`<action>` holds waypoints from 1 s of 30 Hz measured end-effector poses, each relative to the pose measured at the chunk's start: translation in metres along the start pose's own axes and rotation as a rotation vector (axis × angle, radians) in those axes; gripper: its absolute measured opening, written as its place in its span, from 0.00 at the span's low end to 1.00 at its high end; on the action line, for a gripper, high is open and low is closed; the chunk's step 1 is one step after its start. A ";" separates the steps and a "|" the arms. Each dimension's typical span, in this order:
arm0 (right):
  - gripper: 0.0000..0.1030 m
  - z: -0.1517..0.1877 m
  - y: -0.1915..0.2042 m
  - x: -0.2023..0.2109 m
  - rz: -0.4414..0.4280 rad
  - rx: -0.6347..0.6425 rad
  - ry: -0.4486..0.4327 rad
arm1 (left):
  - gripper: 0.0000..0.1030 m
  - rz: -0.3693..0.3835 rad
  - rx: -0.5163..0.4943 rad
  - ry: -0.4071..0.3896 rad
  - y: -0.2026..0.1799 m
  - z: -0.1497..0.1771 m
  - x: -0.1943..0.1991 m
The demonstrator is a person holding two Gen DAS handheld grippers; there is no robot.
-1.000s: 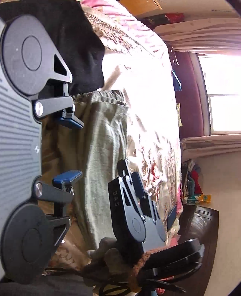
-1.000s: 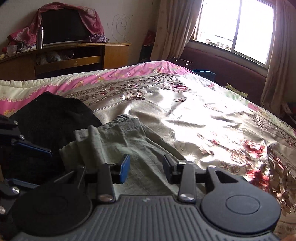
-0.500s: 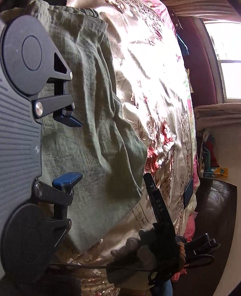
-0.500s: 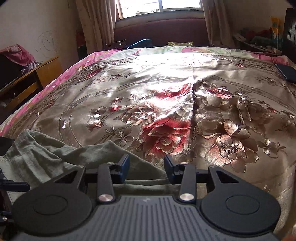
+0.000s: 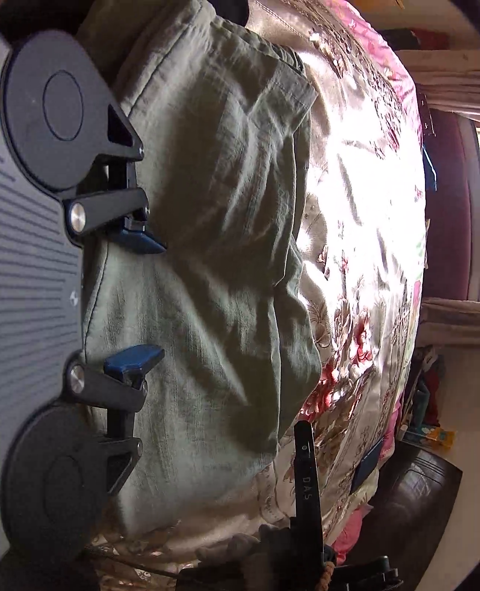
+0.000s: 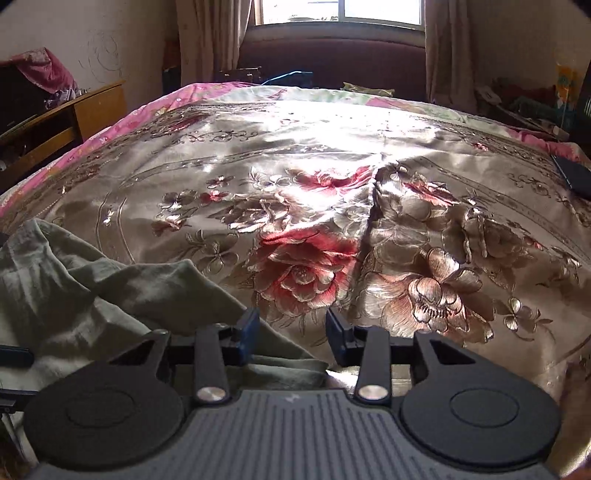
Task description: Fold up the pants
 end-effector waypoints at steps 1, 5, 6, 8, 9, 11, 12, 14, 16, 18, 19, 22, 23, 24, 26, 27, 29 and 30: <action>0.41 -0.007 -0.001 0.000 -0.042 -0.028 -0.013 | 0.66 -0.009 0.011 -0.019 0.000 0.000 0.001; 0.41 -0.025 -0.002 -0.029 -0.274 -0.165 0.037 | 0.68 -0.015 -0.004 -0.036 -0.002 0.001 -0.004; 0.41 -0.027 -0.001 -0.041 -0.297 -0.166 0.053 | 0.68 -0.014 0.001 -0.040 -0.002 0.000 -0.005; 0.41 -0.026 -0.005 -0.063 -0.335 -0.182 0.124 | 0.69 -0.010 0.011 -0.045 -0.001 0.000 -0.007; 0.42 -0.024 -0.009 -0.072 -0.366 -0.225 0.177 | 0.69 -0.006 0.017 -0.048 0.001 0.000 -0.008; 0.42 -0.022 -0.013 -0.076 -0.444 -0.285 0.240 | 0.70 0.001 0.029 -0.052 0.003 0.000 -0.009; 0.42 -0.021 -0.013 -0.072 -0.484 -0.295 0.256 | 0.71 0.006 0.037 -0.053 0.003 0.000 -0.009; 0.42 -0.022 -0.008 -0.060 -0.541 -0.281 0.268 | 0.74 0.013 0.042 -0.054 0.003 0.000 -0.010; 0.42 -0.021 -0.002 -0.055 -0.602 -0.286 0.283 | 0.75 0.016 0.036 -0.055 0.001 0.000 -0.011; 0.42 -0.018 0.004 -0.059 -0.631 -0.293 0.310 | 0.76 0.015 0.028 -0.055 0.000 0.001 -0.011; 0.42 -0.017 0.008 -0.060 -0.638 -0.283 0.319 | 0.76 0.015 0.029 -0.056 0.000 0.000 -0.011; 0.42 -0.015 0.023 -0.064 -0.604 -0.203 0.336 | 0.76 0.016 0.032 -0.057 0.001 0.000 -0.011; 0.42 -0.016 0.025 -0.063 -0.596 -0.174 0.332 | 0.76 0.017 0.034 -0.057 0.001 0.000 -0.012; 0.42 -0.016 0.026 -0.062 -0.592 -0.164 0.317 | 0.77 0.019 0.035 -0.057 0.002 0.001 -0.012; 0.40 -0.016 0.025 -0.063 -0.568 -0.201 0.300 | 0.78 0.022 0.035 -0.058 0.001 0.001 -0.012; 0.36 -0.016 0.024 -0.064 -0.570 -0.232 0.297 | 0.78 0.023 0.035 -0.058 0.001 0.001 -0.012; 0.36 -0.019 0.021 -0.060 -0.561 -0.270 0.283 | 0.78 0.026 0.042 -0.060 0.002 0.001 -0.012; 0.37 -0.021 0.021 -0.053 -0.540 -0.262 0.261 | 0.78 0.028 0.048 -0.059 0.003 0.001 -0.012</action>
Point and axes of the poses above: each gripper's, at about its wrist camera, not at the fingertips, and x roughly against the way its jaws point, y to its left, z to its underside, the point moved 1 cm from there along -x, roughly the way its jaws point, and after that the axes turned 15 degrees about -y, right-handed, at the moved point
